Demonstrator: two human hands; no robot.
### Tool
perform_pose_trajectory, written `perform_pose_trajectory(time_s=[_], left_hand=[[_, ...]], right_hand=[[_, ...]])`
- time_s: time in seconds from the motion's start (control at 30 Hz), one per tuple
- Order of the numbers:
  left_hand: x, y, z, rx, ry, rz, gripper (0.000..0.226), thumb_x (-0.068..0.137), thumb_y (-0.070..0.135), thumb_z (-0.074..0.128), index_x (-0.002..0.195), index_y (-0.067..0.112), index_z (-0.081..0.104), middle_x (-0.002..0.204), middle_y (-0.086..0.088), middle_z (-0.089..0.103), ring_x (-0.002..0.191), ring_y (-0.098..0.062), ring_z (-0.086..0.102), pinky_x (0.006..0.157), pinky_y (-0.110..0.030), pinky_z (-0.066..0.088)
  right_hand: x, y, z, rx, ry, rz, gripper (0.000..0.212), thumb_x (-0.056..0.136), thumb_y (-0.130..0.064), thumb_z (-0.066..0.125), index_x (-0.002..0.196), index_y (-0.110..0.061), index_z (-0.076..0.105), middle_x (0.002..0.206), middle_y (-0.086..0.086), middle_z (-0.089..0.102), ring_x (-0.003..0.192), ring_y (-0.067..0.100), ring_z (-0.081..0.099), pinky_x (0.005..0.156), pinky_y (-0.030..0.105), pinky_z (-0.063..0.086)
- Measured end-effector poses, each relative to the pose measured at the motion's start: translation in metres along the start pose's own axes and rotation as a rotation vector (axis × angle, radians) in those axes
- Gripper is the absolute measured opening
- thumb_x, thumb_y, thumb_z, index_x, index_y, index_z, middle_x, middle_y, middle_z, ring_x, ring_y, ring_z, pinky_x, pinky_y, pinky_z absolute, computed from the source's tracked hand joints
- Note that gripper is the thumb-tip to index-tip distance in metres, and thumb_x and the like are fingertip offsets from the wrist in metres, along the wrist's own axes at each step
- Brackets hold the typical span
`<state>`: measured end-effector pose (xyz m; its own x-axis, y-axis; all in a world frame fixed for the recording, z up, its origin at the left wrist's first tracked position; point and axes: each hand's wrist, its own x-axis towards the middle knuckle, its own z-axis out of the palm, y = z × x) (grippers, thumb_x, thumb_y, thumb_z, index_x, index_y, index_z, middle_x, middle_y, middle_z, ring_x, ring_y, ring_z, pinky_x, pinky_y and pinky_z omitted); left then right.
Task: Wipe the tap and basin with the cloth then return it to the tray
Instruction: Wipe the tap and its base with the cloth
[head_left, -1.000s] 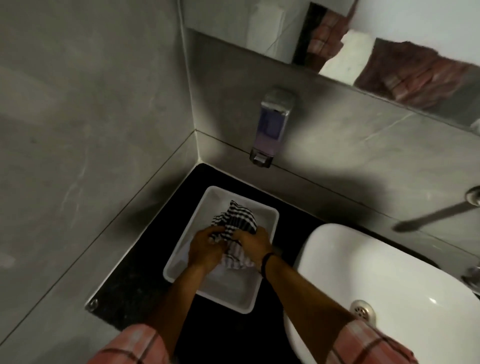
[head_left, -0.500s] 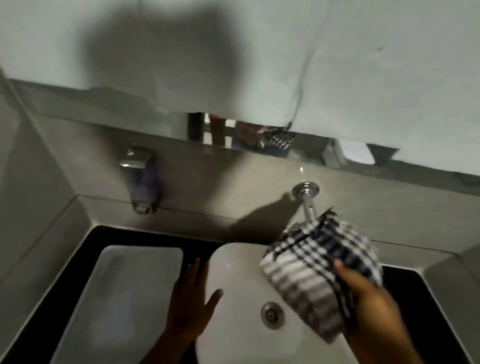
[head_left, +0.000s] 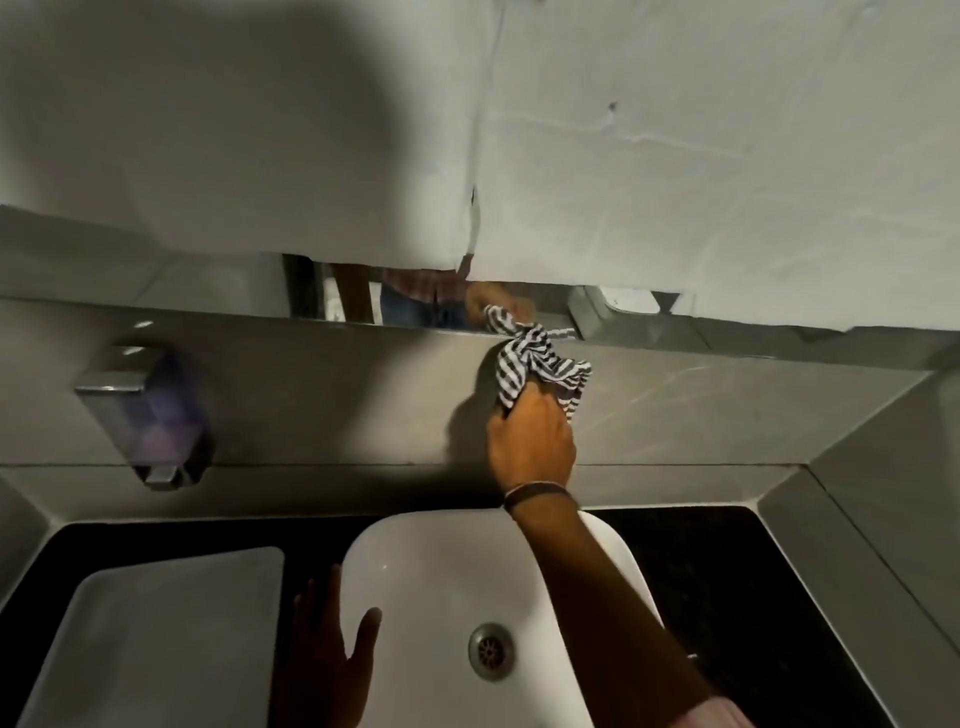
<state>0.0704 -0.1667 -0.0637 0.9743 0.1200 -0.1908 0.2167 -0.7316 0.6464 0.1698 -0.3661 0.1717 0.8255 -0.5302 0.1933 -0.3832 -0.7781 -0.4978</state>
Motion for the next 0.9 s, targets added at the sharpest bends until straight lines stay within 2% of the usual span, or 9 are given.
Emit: perform_pose_trajectory(time_s=[0.17, 0.3, 0.4, 0.53, 0.63, 0.73, 0.8, 0.83, 0.9], left_hand=[[0.001, 0.004, 0.000, -0.057, 0.019, 0.010, 0.081, 0.087, 0.064, 0.036, 0.157, 0.027, 0.020, 0.163, -0.009, 0.031, 0.151, -0.032, 0.027, 0.121, -0.053, 0.026], [0.007, 0.003, 0.002, -0.107, -0.013, -0.033, 0.104, 0.067, 0.079, 0.020, 0.156, 0.027, 0.020, 0.163, -0.009, 0.029, 0.152, -0.033, 0.023, 0.123, -0.055, 0.023], [0.009, 0.001, 0.004, -0.123, -0.029, -0.035, 0.104, 0.066, 0.080, 0.020, 0.156, 0.026, 0.021, 0.163, -0.010, 0.030, 0.151, -0.034, 0.025, 0.122, -0.056, 0.024], [0.014, -0.005, 0.005, -0.093, -0.041, -0.024, 0.103, 0.069, 0.080, 0.020, 0.156, 0.026, 0.020, 0.162, -0.010, 0.031, 0.150, -0.035, 0.026, 0.121, -0.056, 0.025], [0.017, -0.006, 0.008, -0.090, -0.048, -0.012, 0.104, 0.069, 0.079, 0.022, 0.156, 0.023, 0.022, 0.162, -0.012, 0.032, 0.149, -0.037, 0.028, 0.121, -0.057, 0.026], [0.021, -0.008, 0.009, -0.084, -0.045, -0.006, 0.109, 0.067, 0.084, 0.020, 0.155, 0.020, 0.025, 0.160, -0.014, 0.035, 0.147, -0.038, 0.031, 0.120, -0.058, 0.027], [0.022, -0.008, 0.010, -0.073, -0.061, -0.017, 0.112, 0.064, 0.085, 0.017, 0.156, 0.022, 0.021, 0.162, -0.012, 0.031, 0.149, -0.036, 0.028, 0.122, -0.056, 0.024], [0.023, -0.008, 0.009, -0.073, -0.073, -0.024, 0.111, 0.064, 0.084, 0.016, 0.156, 0.023, 0.018, 0.163, -0.011, 0.029, 0.150, -0.035, 0.026, 0.122, -0.055, 0.022], [0.023, -0.007, 0.009, -0.077, -0.084, -0.038, 0.110, 0.063, 0.083, 0.016, 0.157, 0.025, 0.014, 0.164, -0.009, 0.026, 0.152, -0.033, 0.023, 0.123, -0.053, 0.021]], right_hand=[[-0.003, -0.005, 0.011, -0.401, -0.151, -0.088, 0.088, 0.086, -0.032, 0.076, 0.155, 0.000, 0.034, 0.162, 0.030, 0.034, 0.150, 0.044, 0.037, 0.122, 0.050, 0.037], [0.009, -0.007, -0.003, -0.185, -0.183, 0.046, 0.058, 0.096, -0.029, 0.062, 0.144, 0.001, 0.047, 0.148, 0.027, 0.053, 0.135, 0.043, 0.053, 0.110, 0.046, 0.047], [0.022, -0.006, -0.017, 0.045, -0.169, 0.196, 0.040, 0.101, -0.030, 0.054, 0.127, -0.001, 0.060, 0.133, 0.026, 0.065, 0.124, 0.044, 0.061, 0.100, 0.043, 0.049], [0.001, -0.021, -0.006, -0.383, -0.231, 0.040, 0.071, 0.096, -0.031, 0.061, 0.150, 0.008, 0.036, 0.150, 0.033, 0.048, 0.137, 0.045, 0.050, 0.113, 0.047, 0.045], [-0.001, -0.022, -0.003, -0.439, -0.270, 0.043, 0.084, 0.093, -0.030, 0.064, 0.155, 0.011, 0.025, 0.156, 0.036, 0.038, 0.143, 0.046, 0.044, 0.117, 0.050, 0.041], [0.031, -0.013, -0.019, -0.034, -0.276, 0.133, 0.045, 0.102, -0.025, 0.055, 0.136, 0.005, 0.057, 0.136, 0.025, 0.061, 0.128, 0.039, 0.058, 0.111, 0.039, 0.046], [0.048, 0.000, -0.031, 0.380, -0.293, 0.208, 0.030, 0.106, -0.019, 0.050, 0.119, 0.003, 0.065, 0.117, 0.024, 0.062, 0.106, 0.036, 0.063, 0.103, 0.031, 0.052], [0.056, 0.010, -0.034, 0.636, -0.366, 0.318, 0.037, 0.108, -0.022, 0.047, 0.121, 0.007, 0.066, 0.115, 0.025, 0.062, 0.098, 0.035, 0.065, 0.094, 0.029, 0.057], [0.066, 0.037, -0.034, 1.112, -0.661, 0.599, 0.060, 0.109, -0.040, 0.041, 0.134, 0.010, 0.061, 0.131, 0.029, 0.063, 0.112, 0.042, 0.066, 0.105, 0.046, 0.053]])
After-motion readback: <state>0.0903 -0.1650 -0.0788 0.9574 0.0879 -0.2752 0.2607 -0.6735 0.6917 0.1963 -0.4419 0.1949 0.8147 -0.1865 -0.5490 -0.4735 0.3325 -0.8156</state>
